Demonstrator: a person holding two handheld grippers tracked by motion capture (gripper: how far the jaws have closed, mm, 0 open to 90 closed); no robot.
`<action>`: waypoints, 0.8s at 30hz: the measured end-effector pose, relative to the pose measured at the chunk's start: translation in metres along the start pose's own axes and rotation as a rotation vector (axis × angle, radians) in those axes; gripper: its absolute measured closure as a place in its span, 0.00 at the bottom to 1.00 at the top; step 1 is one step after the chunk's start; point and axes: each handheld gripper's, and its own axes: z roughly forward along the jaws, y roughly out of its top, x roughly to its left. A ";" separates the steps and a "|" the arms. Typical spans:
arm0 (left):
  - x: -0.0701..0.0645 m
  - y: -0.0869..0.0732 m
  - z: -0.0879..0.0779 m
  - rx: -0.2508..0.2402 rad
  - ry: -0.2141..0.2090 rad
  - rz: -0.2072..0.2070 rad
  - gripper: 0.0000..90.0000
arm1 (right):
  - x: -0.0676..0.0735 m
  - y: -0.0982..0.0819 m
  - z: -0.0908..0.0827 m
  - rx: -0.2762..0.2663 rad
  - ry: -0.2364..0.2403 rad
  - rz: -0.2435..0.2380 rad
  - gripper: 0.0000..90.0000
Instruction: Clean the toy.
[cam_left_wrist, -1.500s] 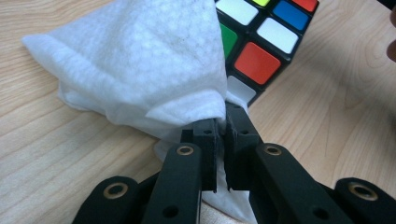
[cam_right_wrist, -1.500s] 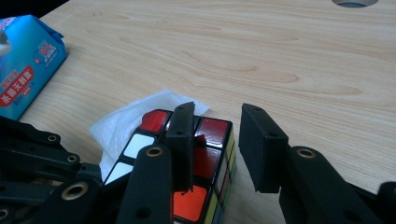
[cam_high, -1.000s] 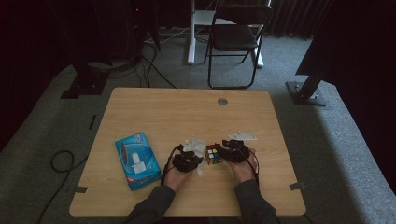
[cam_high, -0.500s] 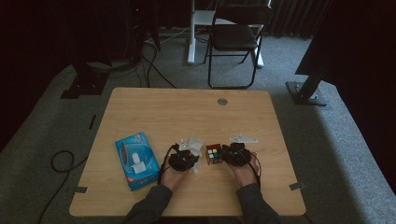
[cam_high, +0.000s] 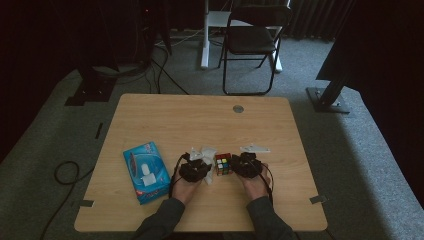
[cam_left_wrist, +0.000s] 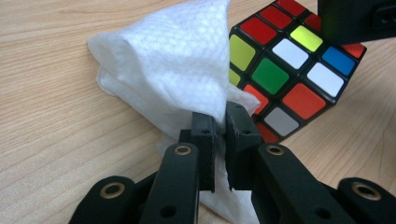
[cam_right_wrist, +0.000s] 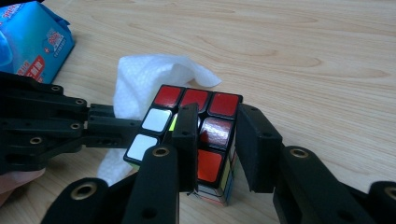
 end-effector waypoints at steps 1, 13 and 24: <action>0.000 0.000 0.000 0.000 0.001 -0.001 0.93 | 0.001 0.000 0.001 0.000 0.000 0.001 0.76; 0.000 -0.001 0.001 0.011 0.001 0.007 0.93 | -0.009 -0.001 0.001 0.003 0.054 0.081 0.79; 0.001 -0.001 0.002 0.015 0.001 0.010 0.93 | -0.032 -0.006 -0.002 -0.007 0.120 0.265 0.78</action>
